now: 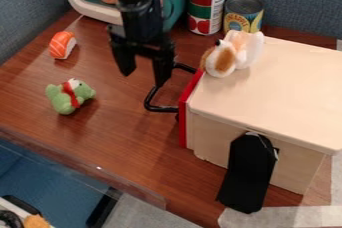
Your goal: Open the drawer
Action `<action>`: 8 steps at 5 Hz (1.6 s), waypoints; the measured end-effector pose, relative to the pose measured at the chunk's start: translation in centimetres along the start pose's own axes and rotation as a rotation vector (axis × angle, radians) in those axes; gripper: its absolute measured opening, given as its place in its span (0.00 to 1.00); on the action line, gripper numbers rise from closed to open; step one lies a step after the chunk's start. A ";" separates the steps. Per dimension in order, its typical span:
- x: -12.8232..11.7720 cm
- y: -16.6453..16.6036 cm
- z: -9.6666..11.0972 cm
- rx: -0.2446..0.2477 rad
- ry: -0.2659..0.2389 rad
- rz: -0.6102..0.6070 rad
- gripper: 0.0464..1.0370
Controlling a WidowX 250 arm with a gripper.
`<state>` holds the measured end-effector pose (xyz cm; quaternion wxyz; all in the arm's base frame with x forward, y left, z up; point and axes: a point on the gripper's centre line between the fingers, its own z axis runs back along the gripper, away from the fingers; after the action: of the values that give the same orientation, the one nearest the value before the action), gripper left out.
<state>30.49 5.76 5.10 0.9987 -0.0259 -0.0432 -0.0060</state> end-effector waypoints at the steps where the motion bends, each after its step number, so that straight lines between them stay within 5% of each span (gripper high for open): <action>1: 0.3 0.6 -1.6 -0.050 0.017 0.050 0.91; 4: 0.4 2.1 -1.4 -0.037 0.043 0.054 0.14; 5: 0.4 4.3 -0.6 -0.014 0.036 0.081 0.05; 8: -0.1 8.8 0.6 0.010 0.035 0.153 0.08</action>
<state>30.48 14.58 5.21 0.9970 -0.0240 -0.0235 0.0702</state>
